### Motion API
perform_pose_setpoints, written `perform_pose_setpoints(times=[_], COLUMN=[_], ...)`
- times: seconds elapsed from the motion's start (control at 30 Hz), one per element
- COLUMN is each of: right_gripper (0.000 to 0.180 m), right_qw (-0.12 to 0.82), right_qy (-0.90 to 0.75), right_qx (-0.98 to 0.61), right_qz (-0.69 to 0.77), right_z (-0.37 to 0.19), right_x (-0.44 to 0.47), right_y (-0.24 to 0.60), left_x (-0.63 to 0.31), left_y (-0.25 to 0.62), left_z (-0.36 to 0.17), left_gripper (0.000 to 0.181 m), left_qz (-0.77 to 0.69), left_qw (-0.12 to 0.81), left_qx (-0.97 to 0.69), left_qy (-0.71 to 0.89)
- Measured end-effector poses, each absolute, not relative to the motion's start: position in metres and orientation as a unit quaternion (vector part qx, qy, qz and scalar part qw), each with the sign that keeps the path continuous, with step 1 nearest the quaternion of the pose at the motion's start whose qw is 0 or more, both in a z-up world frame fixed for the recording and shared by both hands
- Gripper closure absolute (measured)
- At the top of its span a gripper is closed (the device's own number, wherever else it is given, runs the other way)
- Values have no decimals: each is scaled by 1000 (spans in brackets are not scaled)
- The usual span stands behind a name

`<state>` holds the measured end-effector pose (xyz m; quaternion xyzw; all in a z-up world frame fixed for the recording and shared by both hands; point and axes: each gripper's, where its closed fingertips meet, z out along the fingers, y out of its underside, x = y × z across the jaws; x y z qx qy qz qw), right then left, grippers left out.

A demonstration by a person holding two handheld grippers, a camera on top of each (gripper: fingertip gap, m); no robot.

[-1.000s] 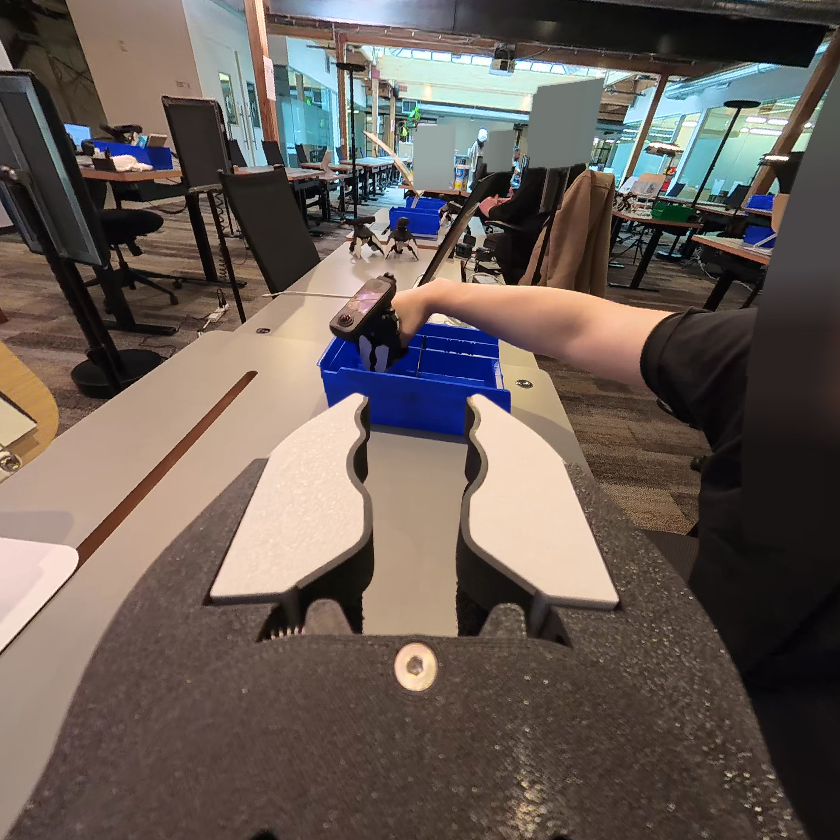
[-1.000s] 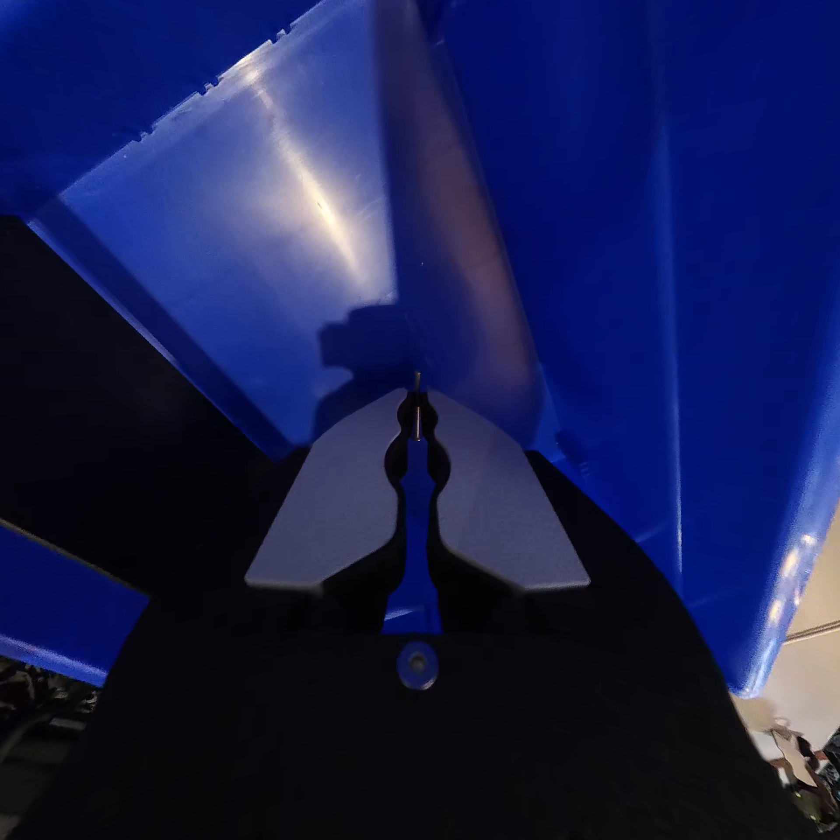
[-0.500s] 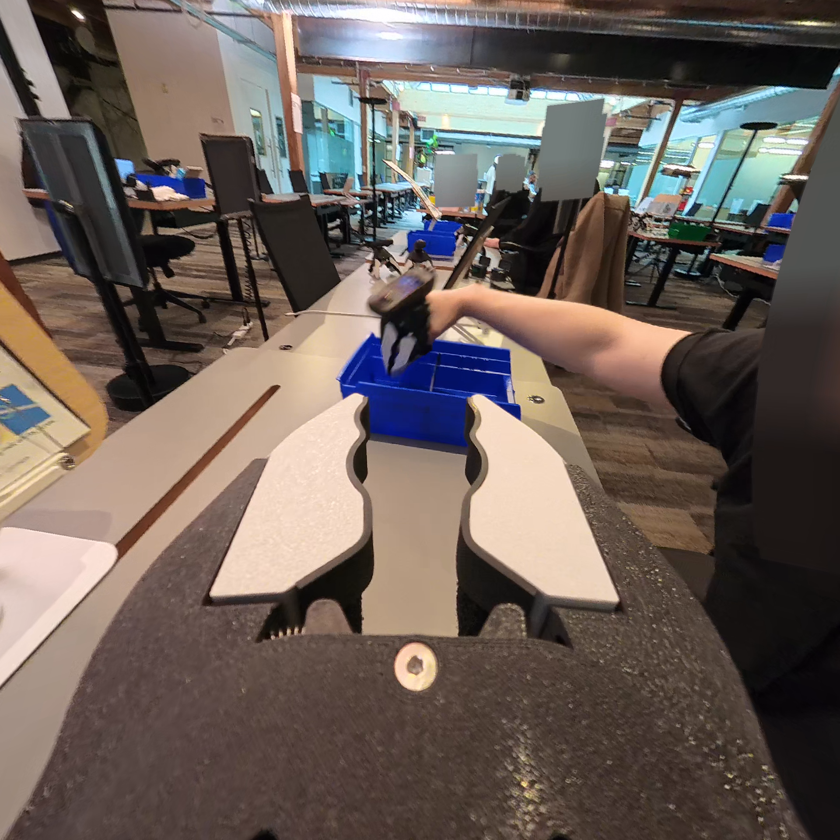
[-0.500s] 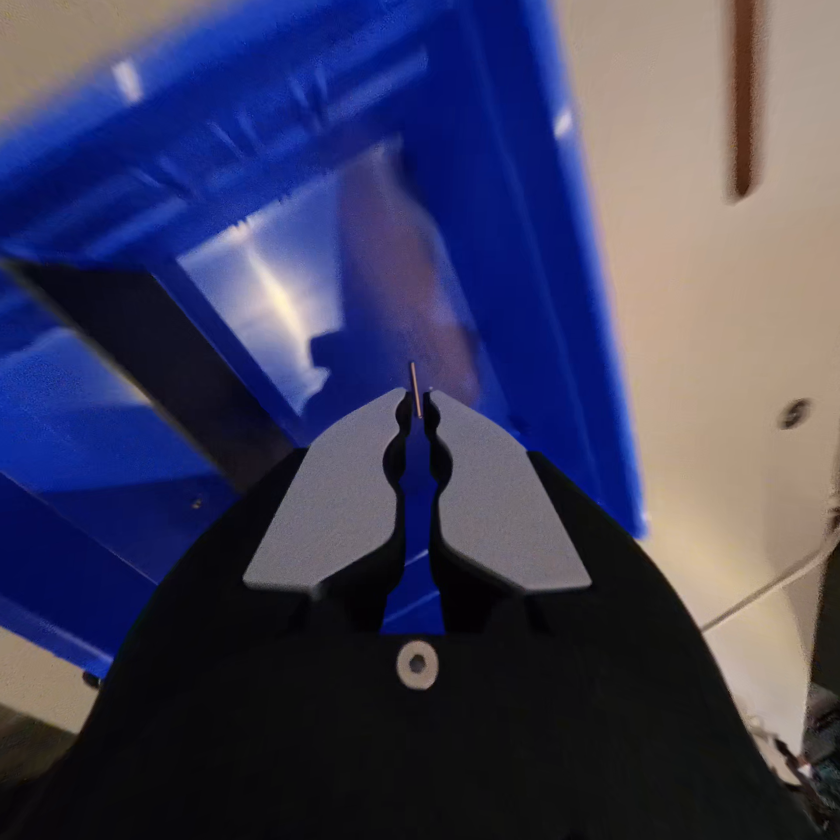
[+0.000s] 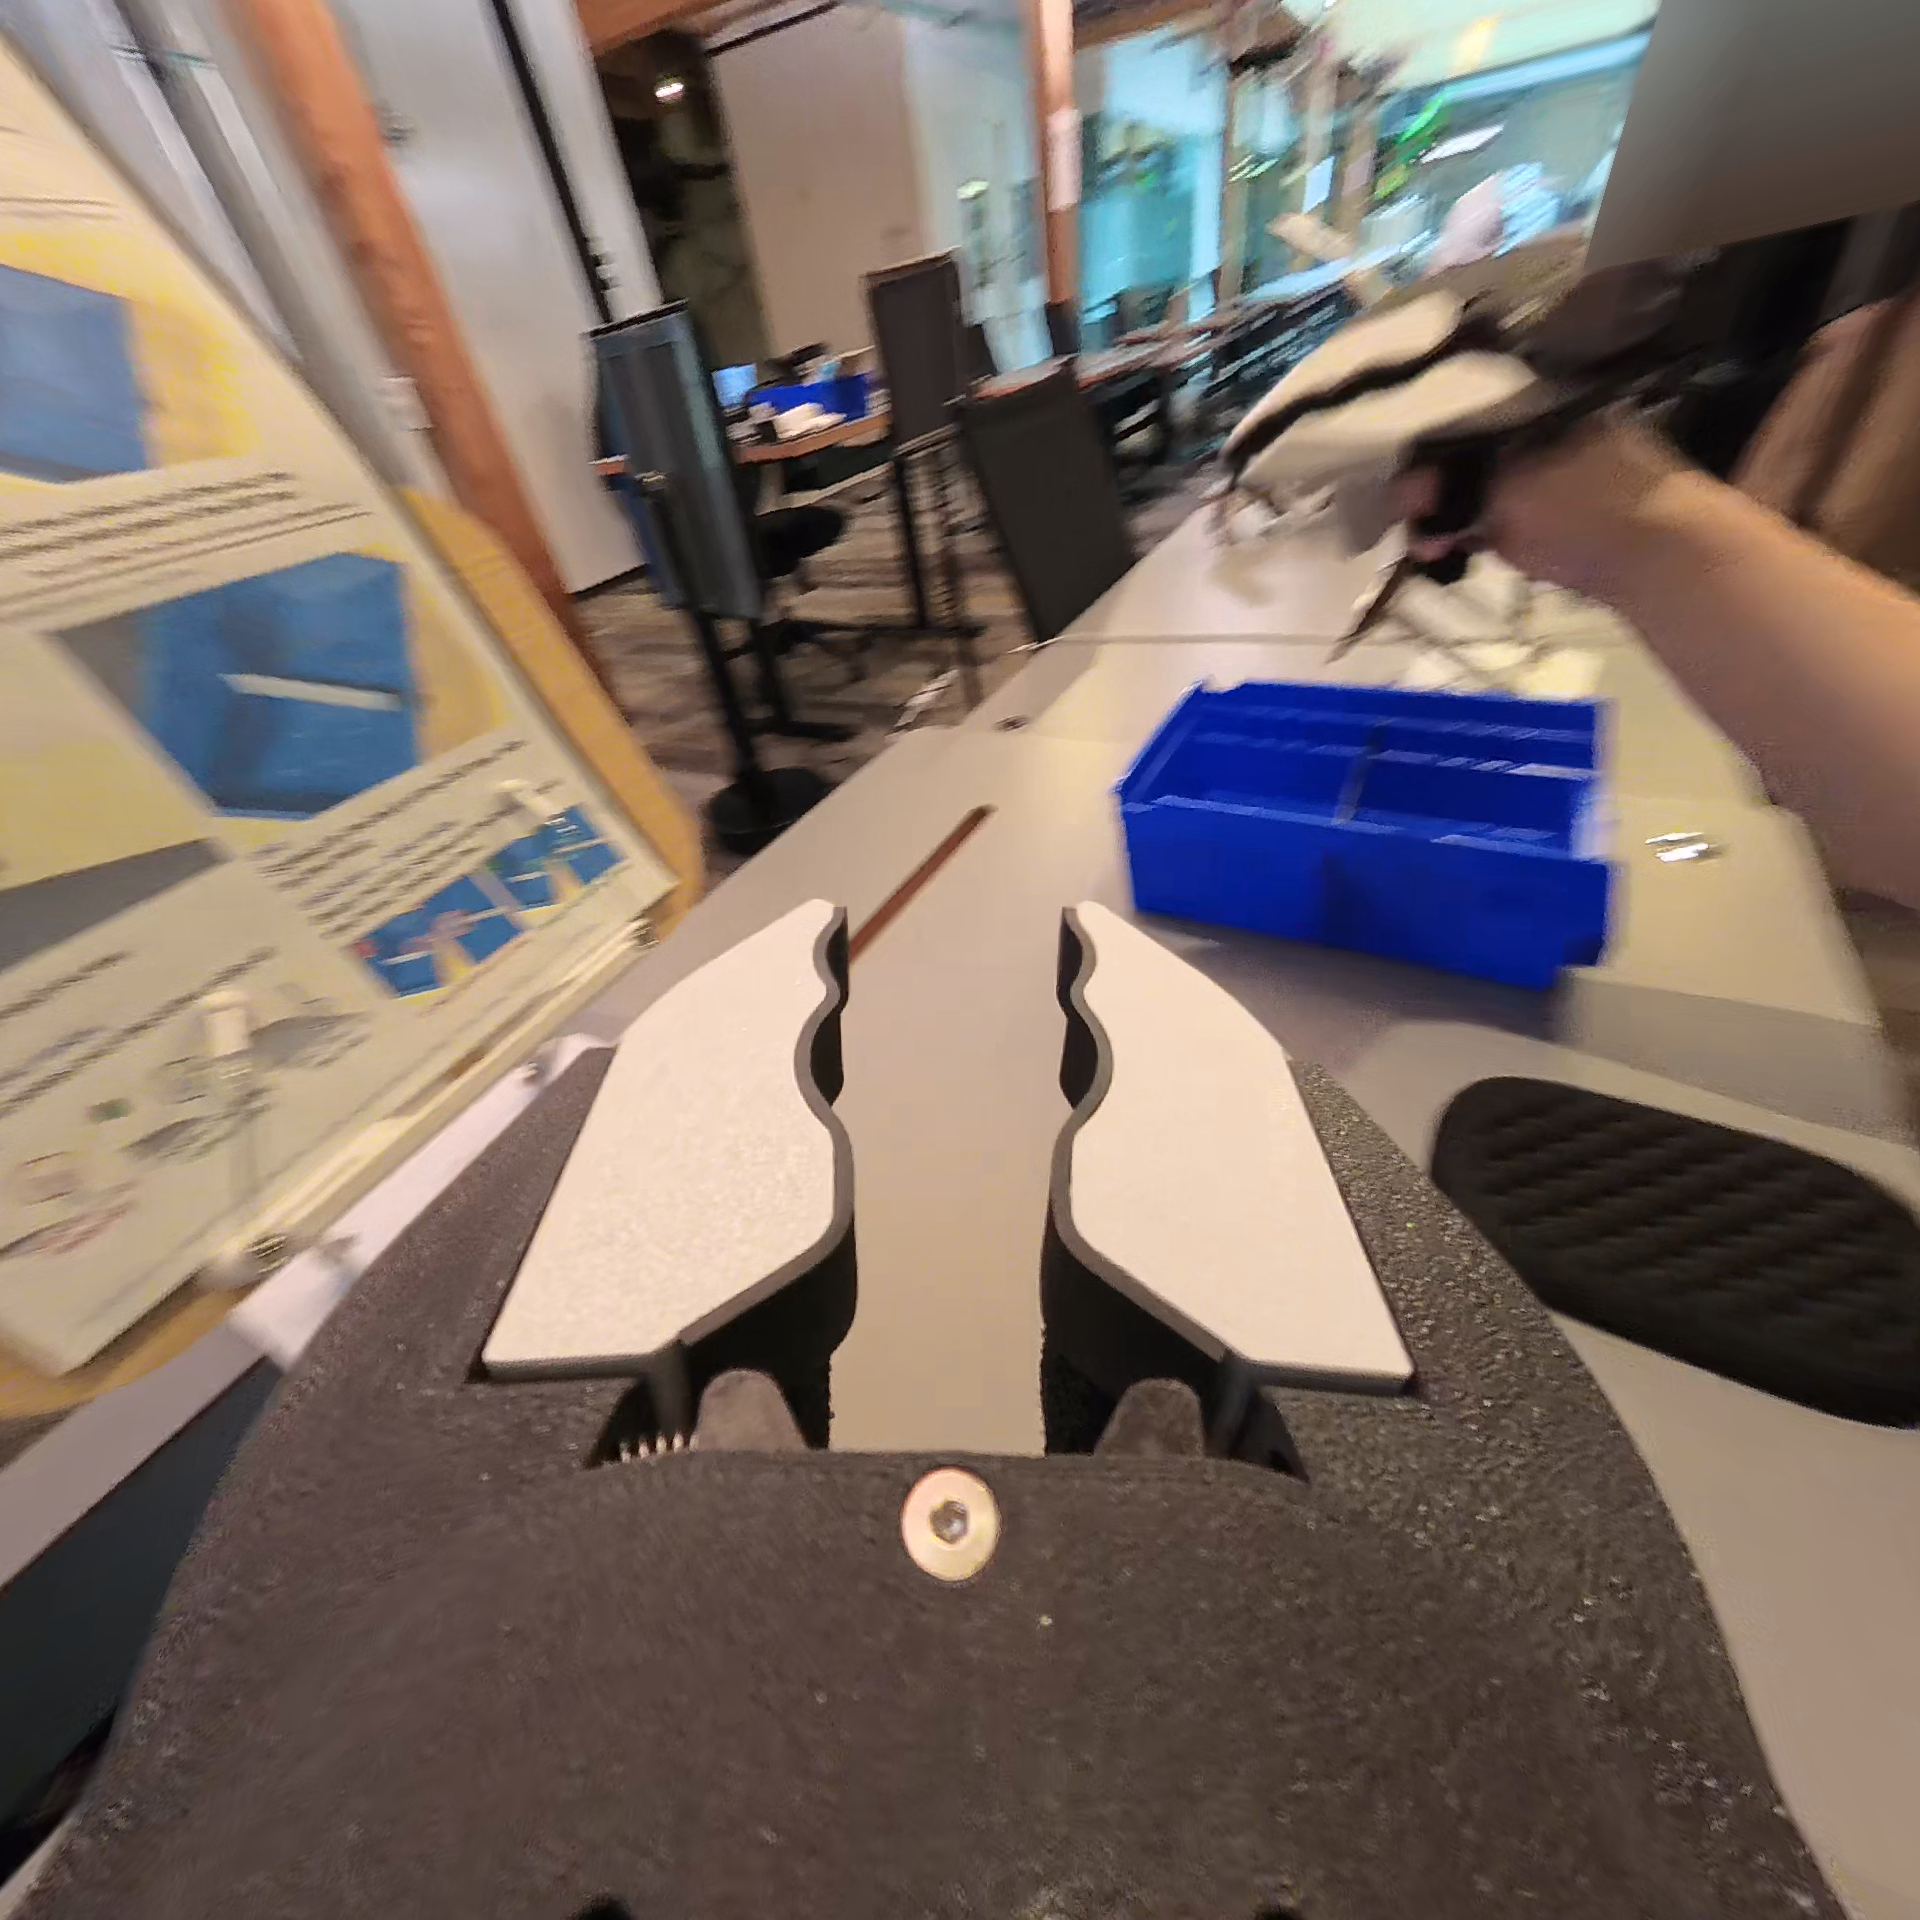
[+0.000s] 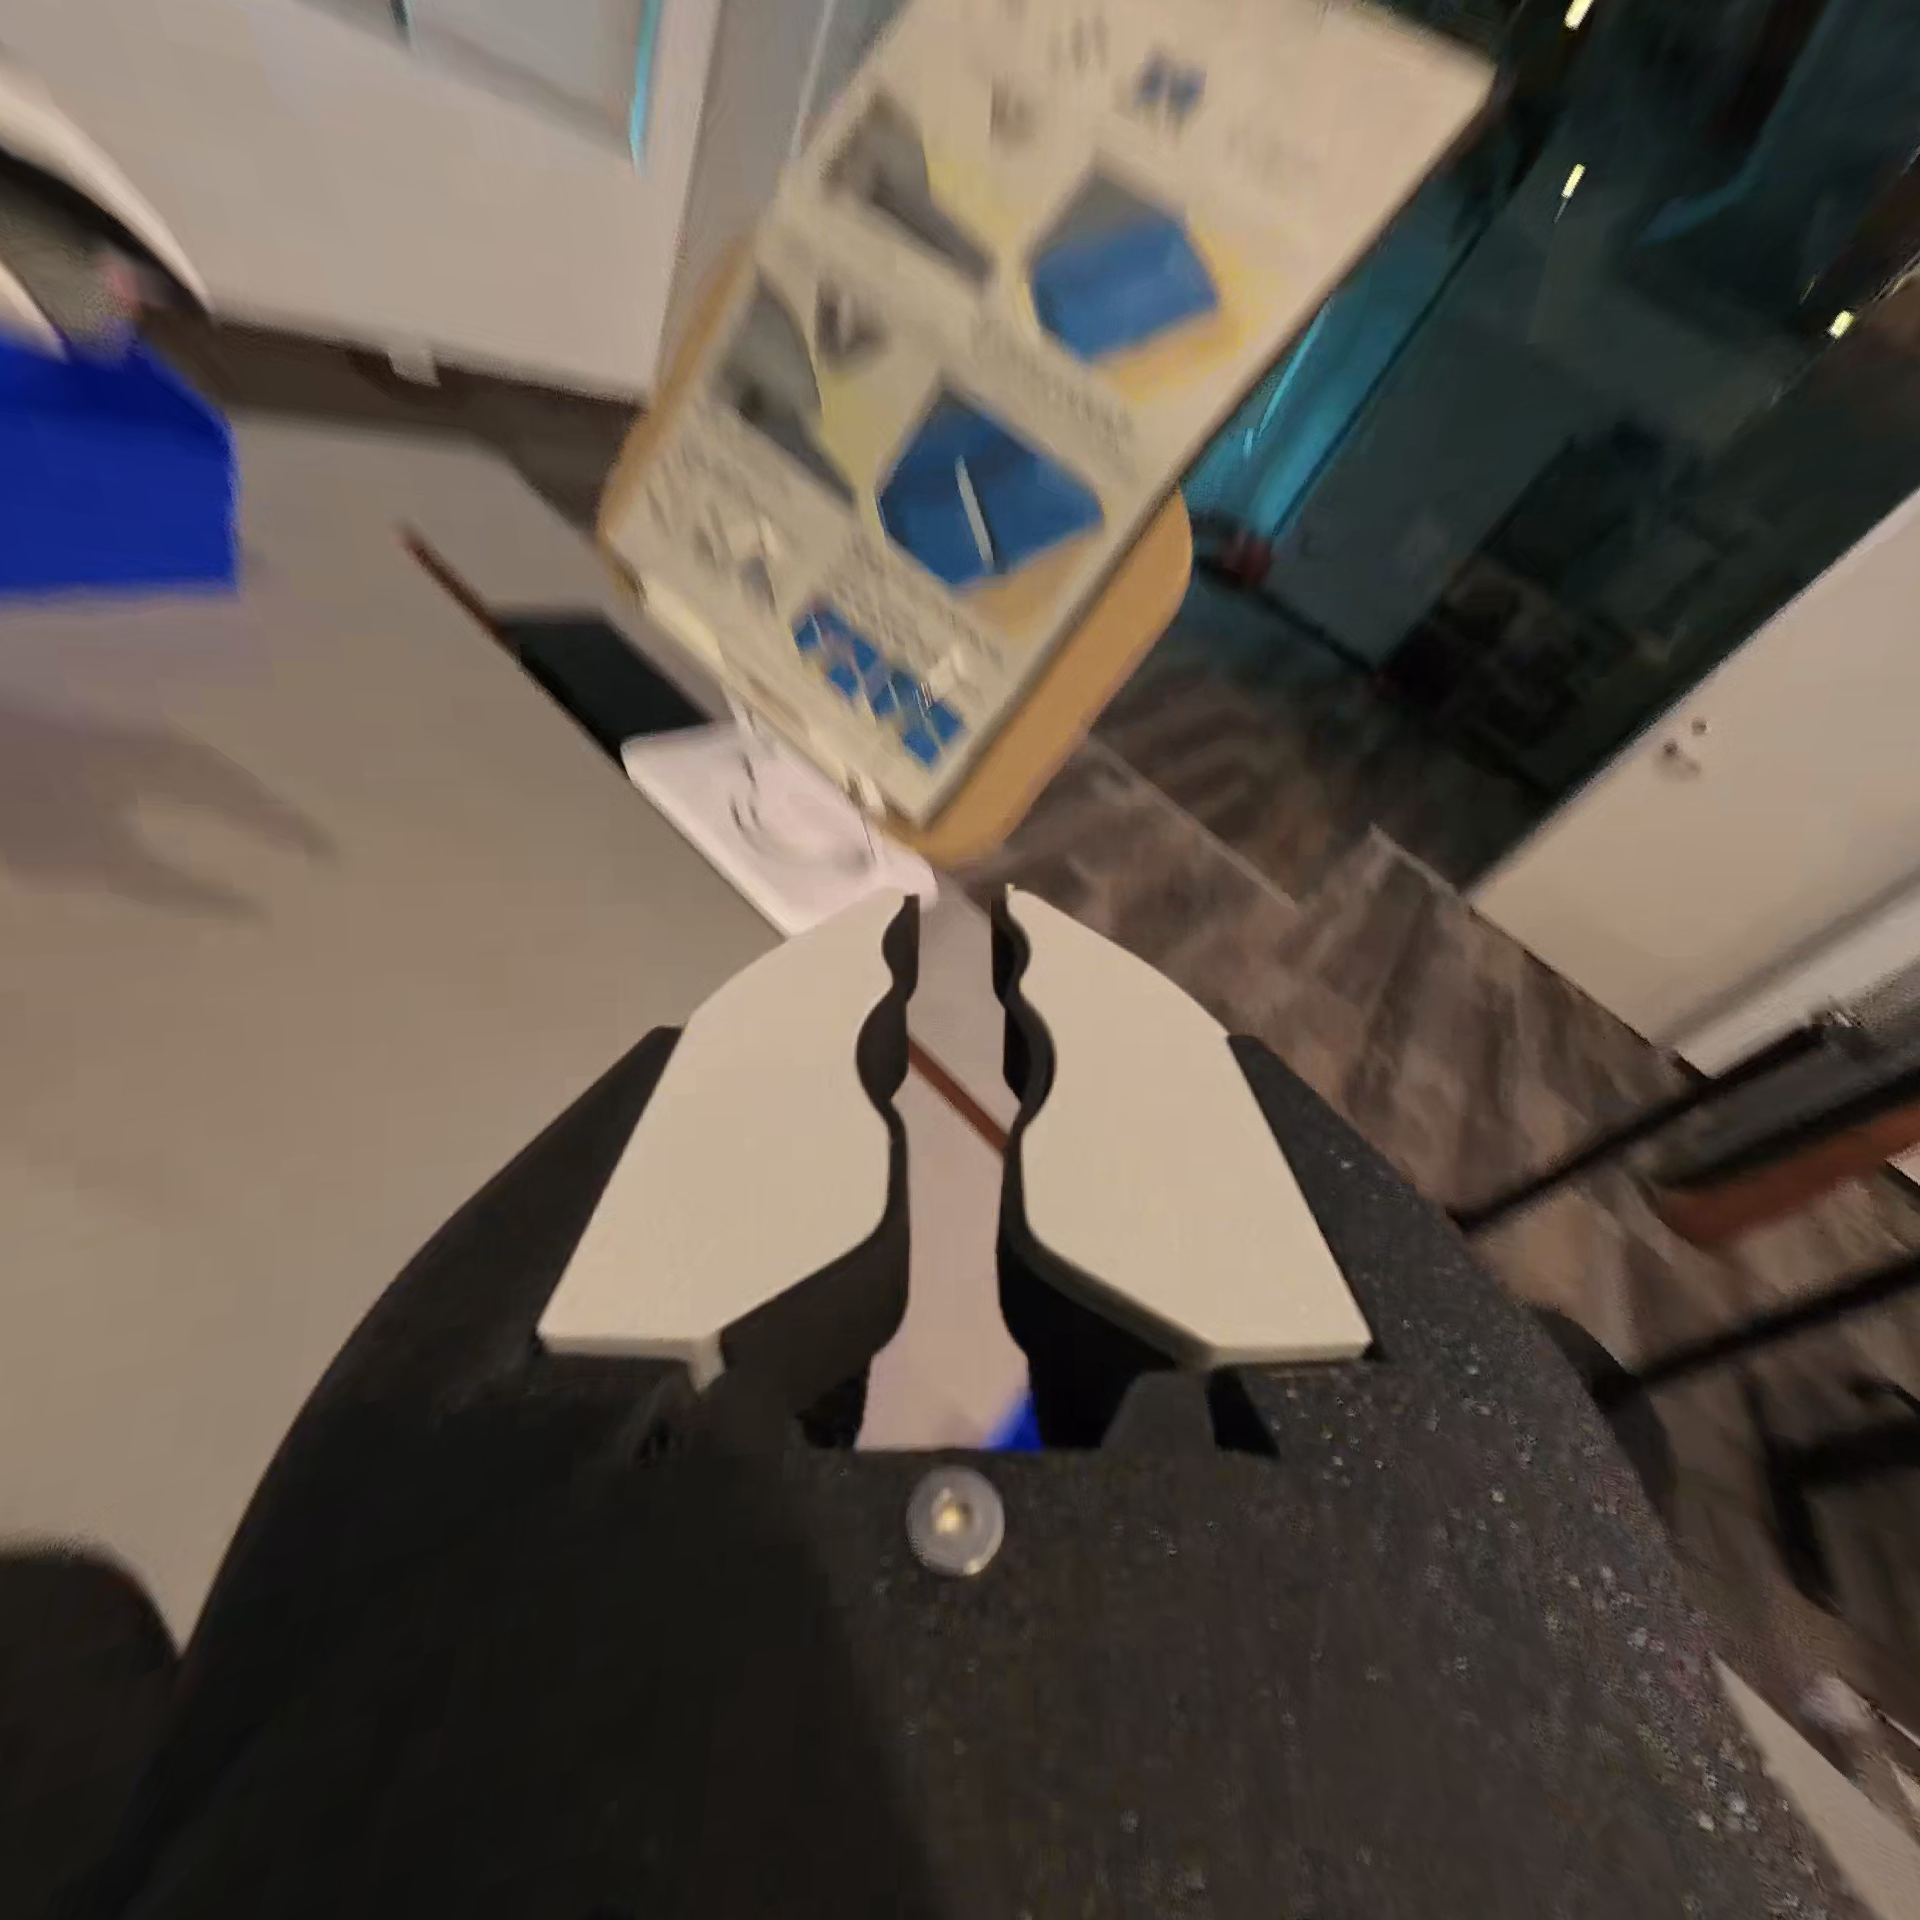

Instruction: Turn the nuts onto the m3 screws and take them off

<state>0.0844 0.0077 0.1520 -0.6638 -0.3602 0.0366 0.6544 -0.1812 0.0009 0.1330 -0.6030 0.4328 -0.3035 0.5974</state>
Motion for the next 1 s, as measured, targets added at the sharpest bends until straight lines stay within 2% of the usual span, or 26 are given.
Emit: perform_pose_setpoints(times=[0.07, 0.13, 0.27, 0.47, 0.57, 0.7, 0.8, 0.9, 1.0], right_gripper=[166, 171, 180, 180, 180, 178, 178, 177, 177], right_qw=[704, 740, 763, 733, 714, 679, 661, 653, 652], right_qy=[-336, -318, -323, -345, -378, -416, -424, -433, -433], right_qx=[-620, -578, -524, -528, -539, -569, -586, -594, -591], right_qz=[85, 131, 198, 254, 237, 204, 199, 182, 194], right_z=[175, 196, 216, 192, 175, 149, 139, 133, 131], right_x=[48, 16, -37, -83, -91, -92, -91, -90, -89], right_y=[3, -1, 1, 14, 20, 29, 37, 41, 40], left_x=[-183, -183, -191, -248, -305, -422, -501, -566, -601], left_y=[5, 10, 17, 24, 29, 42, 53, 72, 84], left_z=[131, 132, 137, 156, 153, 111, 58, 6, -37], left_gripper=[143, 153, 153, 151, 149, 152, 156, 169, 168], left_qz=[-293, -309, -322, -249, -182, -81, -76, -67, -54], left_qw=[600, 597, 603, 619, 589, 480, 370, 307, 254], left_qx=[-612, -622, -633, -670, -731, -849, -918, -949, -966], left_qy=[424, 400, 363, 326, 294, 205, 120, 36, -11])
